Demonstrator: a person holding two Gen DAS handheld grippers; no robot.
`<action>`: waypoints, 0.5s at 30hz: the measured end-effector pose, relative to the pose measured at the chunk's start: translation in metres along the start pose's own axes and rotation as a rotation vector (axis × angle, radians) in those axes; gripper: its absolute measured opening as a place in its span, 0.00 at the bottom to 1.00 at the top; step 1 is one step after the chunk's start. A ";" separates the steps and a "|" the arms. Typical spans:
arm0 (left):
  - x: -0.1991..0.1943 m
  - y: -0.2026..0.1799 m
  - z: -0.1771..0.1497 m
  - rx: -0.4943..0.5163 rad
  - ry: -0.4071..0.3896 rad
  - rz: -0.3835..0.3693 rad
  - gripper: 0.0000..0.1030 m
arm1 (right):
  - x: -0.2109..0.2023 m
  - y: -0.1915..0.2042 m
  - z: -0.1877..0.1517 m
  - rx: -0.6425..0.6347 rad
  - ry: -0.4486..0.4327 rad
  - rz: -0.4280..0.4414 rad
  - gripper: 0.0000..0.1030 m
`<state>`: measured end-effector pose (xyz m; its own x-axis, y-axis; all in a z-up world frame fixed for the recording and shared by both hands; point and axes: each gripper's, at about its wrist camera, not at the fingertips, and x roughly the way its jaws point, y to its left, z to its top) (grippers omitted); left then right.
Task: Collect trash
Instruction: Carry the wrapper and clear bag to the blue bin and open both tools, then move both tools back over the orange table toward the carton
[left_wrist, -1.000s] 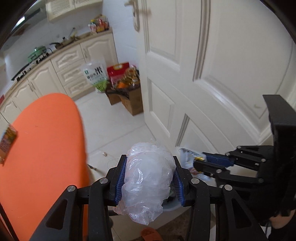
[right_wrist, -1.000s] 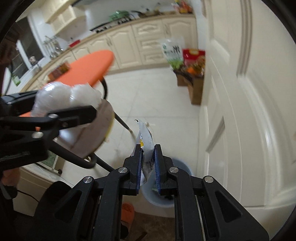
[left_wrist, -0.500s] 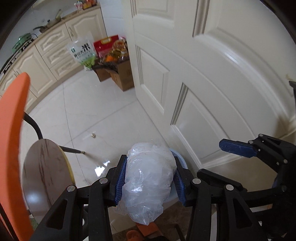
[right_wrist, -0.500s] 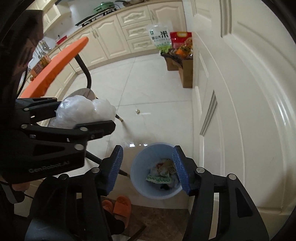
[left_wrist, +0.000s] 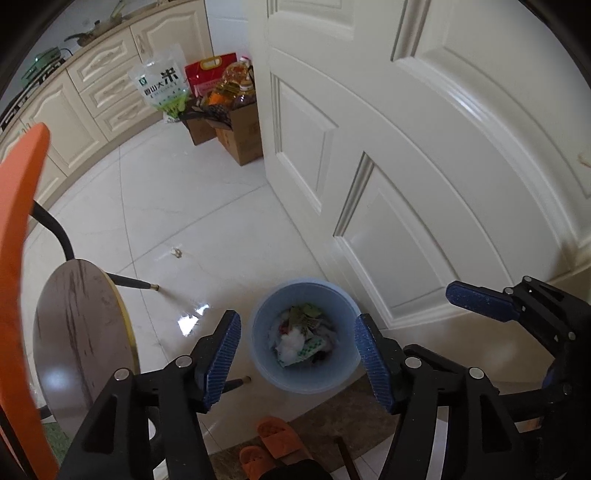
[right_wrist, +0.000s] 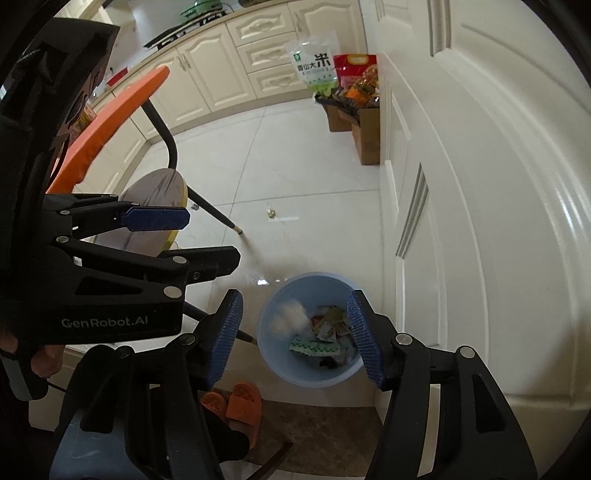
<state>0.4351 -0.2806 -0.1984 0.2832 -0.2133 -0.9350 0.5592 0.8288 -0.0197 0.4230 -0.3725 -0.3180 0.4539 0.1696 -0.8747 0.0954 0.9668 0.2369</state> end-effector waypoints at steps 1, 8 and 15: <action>-0.006 0.000 -0.002 0.000 -0.009 -0.002 0.58 | -0.002 0.001 0.002 -0.003 -0.004 0.000 0.55; -0.076 0.009 -0.029 -0.020 -0.150 0.013 0.60 | -0.042 0.032 0.013 -0.040 -0.110 -0.001 0.63; -0.157 0.060 -0.065 -0.100 -0.306 0.076 0.66 | -0.077 0.102 0.046 -0.135 -0.231 0.057 0.72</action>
<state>0.3733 -0.1639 -0.0759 0.5508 -0.2822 -0.7855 0.4526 0.8917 -0.0029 0.4384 -0.2953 -0.2070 0.6469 0.1914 -0.7382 -0.0481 0.9763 0.2109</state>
